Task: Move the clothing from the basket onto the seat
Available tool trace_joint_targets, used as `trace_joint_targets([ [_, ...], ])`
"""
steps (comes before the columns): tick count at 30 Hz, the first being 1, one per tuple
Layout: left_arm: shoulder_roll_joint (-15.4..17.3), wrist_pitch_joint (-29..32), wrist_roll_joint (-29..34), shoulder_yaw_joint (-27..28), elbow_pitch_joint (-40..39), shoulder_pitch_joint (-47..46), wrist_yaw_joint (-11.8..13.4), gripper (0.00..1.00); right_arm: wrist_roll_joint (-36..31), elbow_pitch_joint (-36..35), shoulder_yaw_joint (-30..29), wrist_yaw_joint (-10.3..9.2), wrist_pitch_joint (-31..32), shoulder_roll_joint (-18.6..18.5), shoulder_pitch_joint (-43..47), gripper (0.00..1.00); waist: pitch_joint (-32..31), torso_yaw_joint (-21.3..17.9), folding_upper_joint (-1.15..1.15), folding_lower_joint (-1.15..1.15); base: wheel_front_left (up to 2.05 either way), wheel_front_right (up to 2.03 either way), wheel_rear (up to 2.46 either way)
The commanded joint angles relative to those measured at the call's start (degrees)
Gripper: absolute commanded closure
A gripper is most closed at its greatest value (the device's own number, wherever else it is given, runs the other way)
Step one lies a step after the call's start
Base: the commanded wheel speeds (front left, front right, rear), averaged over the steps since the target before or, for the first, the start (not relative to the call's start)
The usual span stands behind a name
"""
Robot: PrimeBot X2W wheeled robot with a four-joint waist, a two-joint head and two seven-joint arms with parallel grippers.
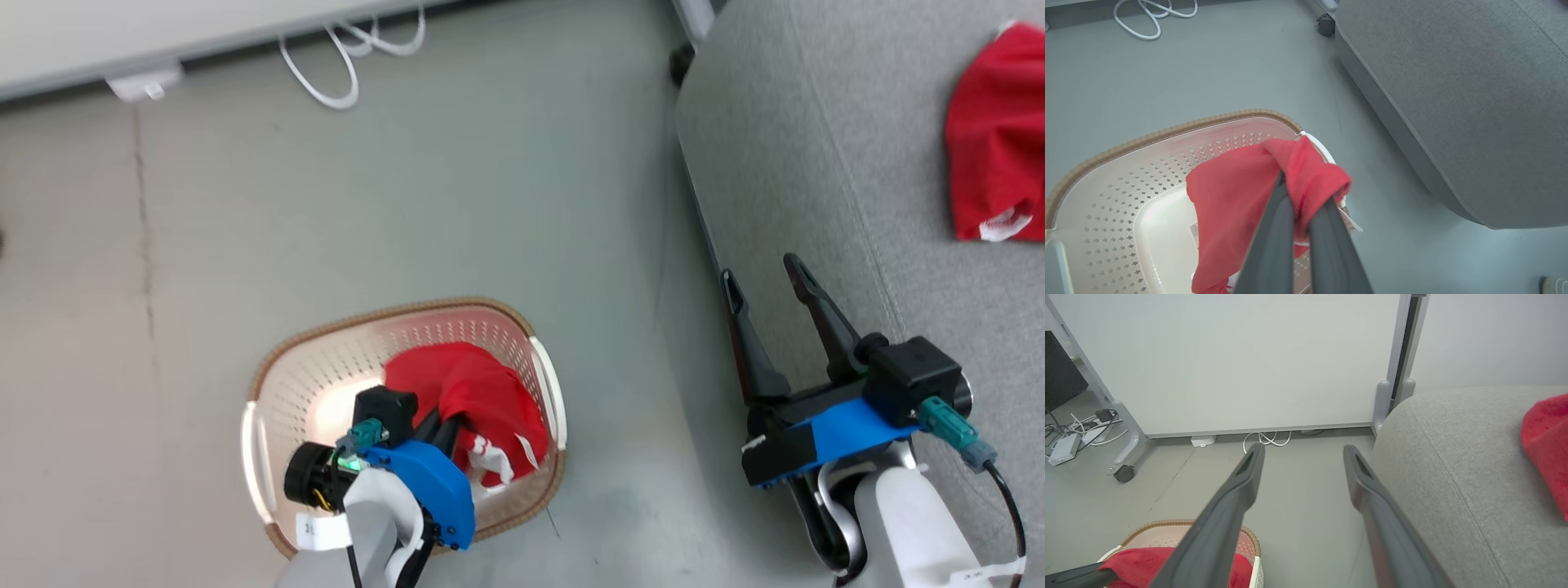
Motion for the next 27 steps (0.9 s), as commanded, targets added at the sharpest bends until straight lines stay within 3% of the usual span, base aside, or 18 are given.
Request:
trace_joint_targets([
  [1, -0.1, -0.2, -0.9, -0.4, -0.9, 1.2, -0.2, 1.00, -0.4, -0.3, -0.2, 0.02, 0.5, 0.0, 1.5, 0.00, -7.2, 3.4, 0.00, 0.01, 0.00, 0.00, 0.00],
  [14, 0.0, -0.2, -4.3, -6.3, -7.7, 2.0, -0.2, 1.00, 1.2, -1.4, -1.5, 0.02, 3.4, 0.0, 8.5, 0.00, -18.0, 7.6, 0.00, 0.01, 0.00, 0.00, 0.00],
  [27, -0.1, -0.3, -3.7, -9.1, -15.0, -3.1, -0.2, 1.00, 2.9, -2.2, -0.8, 0.02, 4.9, 0.0, 12.1, 0.00, -23.0, 9.7, 0.00, 0.01, 0.00, 0.00, 0.00],
])
